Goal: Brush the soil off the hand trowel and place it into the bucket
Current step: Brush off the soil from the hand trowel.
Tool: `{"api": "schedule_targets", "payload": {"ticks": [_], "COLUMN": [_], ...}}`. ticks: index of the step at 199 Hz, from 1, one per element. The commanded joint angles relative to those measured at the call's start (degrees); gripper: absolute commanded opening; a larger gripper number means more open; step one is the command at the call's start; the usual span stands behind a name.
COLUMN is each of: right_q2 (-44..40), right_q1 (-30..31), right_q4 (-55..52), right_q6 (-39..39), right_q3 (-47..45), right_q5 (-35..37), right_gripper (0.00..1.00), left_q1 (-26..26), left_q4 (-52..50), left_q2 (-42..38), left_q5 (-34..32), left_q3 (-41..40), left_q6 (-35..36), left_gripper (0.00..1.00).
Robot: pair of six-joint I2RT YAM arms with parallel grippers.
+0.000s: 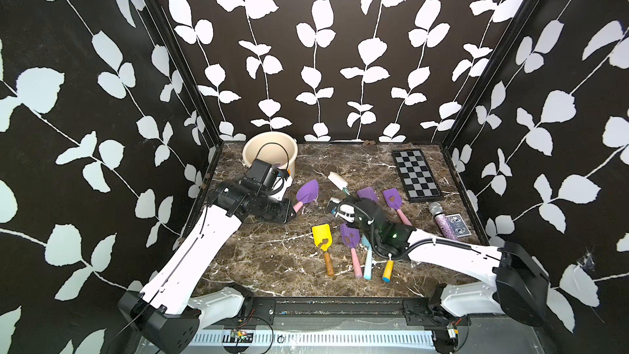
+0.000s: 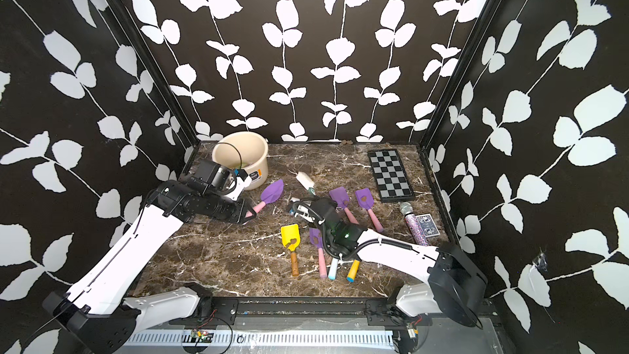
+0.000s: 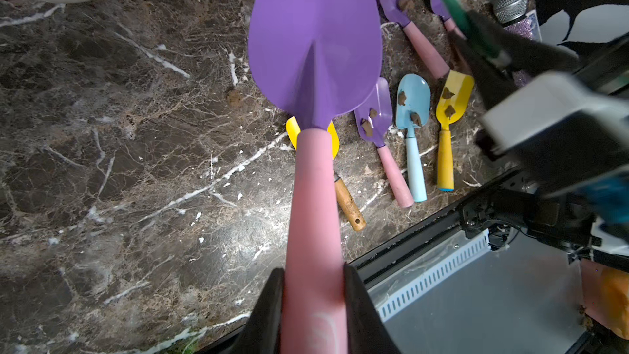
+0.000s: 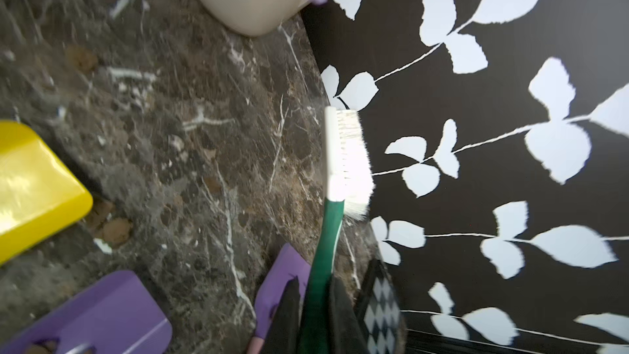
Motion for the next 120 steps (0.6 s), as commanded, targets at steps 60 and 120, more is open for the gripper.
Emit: {"api": "schedule_targets", "payload": {"ticks": [60, 120], "right_q2": [-2.79, 2.70], "right_q1": [-7.53, -8.60], "right_q4": [-6.77, 8.51], "right_q6": [52.41, 75.64], "right_q3": [10.65, 7.21], "right_q5": [-38.52, -48.70], "right_gripper": [0.00, 0.00], "left_q1": [-0.29, -0.41], "left_q4": [13.76, 15.78], "left_q2": [-0.37, -0.65], "left_q5": [-4.60, -5.16], "left_q3": [-9.07, -10.86], "left_q6": [-0.30, 0.25], "left_gripper": [0.00, 0.00]}}
